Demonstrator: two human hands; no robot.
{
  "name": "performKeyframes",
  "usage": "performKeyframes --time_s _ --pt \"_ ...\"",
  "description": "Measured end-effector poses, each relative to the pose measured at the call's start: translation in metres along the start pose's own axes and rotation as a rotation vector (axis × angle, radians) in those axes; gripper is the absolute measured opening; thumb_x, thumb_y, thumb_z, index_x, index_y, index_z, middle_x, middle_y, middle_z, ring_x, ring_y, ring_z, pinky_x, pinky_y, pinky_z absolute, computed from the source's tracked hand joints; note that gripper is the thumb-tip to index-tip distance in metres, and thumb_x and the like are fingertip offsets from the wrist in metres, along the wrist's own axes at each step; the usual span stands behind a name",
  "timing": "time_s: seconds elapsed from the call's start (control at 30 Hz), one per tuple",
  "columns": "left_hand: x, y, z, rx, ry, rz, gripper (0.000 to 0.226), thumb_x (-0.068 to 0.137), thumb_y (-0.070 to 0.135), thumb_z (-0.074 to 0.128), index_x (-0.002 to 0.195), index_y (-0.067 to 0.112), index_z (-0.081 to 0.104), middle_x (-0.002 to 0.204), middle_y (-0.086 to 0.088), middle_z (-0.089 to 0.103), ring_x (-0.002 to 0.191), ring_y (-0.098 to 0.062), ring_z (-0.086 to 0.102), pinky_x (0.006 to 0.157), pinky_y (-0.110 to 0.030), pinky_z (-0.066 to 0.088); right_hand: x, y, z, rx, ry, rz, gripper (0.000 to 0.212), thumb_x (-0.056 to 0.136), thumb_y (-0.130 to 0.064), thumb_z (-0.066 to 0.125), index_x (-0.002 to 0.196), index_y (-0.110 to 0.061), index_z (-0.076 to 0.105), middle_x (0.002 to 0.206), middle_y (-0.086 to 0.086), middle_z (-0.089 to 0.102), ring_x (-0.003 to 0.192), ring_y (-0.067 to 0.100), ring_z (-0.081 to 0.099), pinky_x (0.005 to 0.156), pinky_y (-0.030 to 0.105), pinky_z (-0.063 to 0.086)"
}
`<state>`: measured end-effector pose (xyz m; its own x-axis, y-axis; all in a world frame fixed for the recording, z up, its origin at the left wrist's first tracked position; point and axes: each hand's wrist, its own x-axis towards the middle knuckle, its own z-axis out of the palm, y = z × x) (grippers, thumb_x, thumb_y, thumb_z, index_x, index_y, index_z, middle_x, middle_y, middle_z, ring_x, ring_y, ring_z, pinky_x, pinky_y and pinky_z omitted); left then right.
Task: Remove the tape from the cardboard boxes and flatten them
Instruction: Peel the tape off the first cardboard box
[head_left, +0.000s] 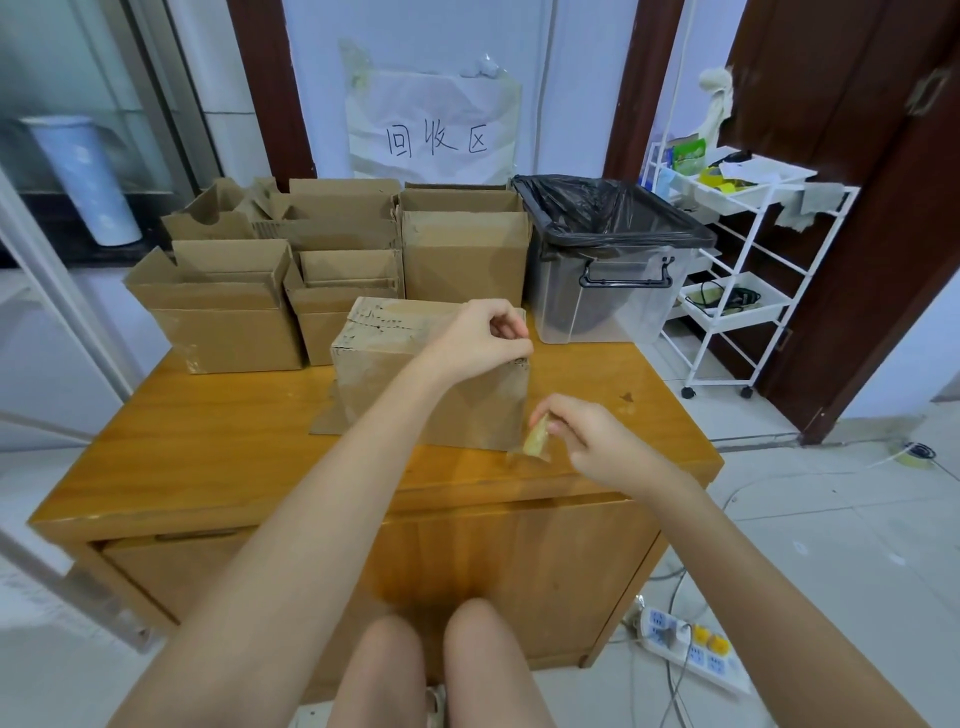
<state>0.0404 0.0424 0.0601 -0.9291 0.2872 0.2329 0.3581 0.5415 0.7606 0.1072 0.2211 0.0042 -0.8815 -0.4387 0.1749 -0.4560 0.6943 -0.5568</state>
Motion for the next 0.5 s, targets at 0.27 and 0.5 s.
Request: performKeyframes --time_s 0.27,0.5 --pt "-0.005 0.009 -0.003 -0.074 -0.042 -0.026 0.009 0.087 0.026 0.065 0.085 0.018 0.069 0.087 0.002 0.067 0.085 -0.011 0.060 0.087 -0.031 0.049 0.004 -0.016 -0.035 0.279 0.186 -0.052 0.028 0.096 -0.001 0.049 0.097 -0.027 0.059 0.099 0.004 0.057 0.088 0.015 0.060 0.083 0.027 0.050" --pt "-0.016 0.008 -0.019 -0.363 -0.072 0.027 0.039 0.076 0.060 0.060 0.093 0.027 0.071 0.094 0.010 0.072 0.097 -0.003 0.064 0.093 -0.021 0.045 0.028 -0.027 -0.063 0.567 0.292 0.072 0.022 0.095 -0.002 0.053 0.116 0.000 0.054 0.087 0.004 0.062 0.073 0.007 0.063 0.071 0.019 0.053"
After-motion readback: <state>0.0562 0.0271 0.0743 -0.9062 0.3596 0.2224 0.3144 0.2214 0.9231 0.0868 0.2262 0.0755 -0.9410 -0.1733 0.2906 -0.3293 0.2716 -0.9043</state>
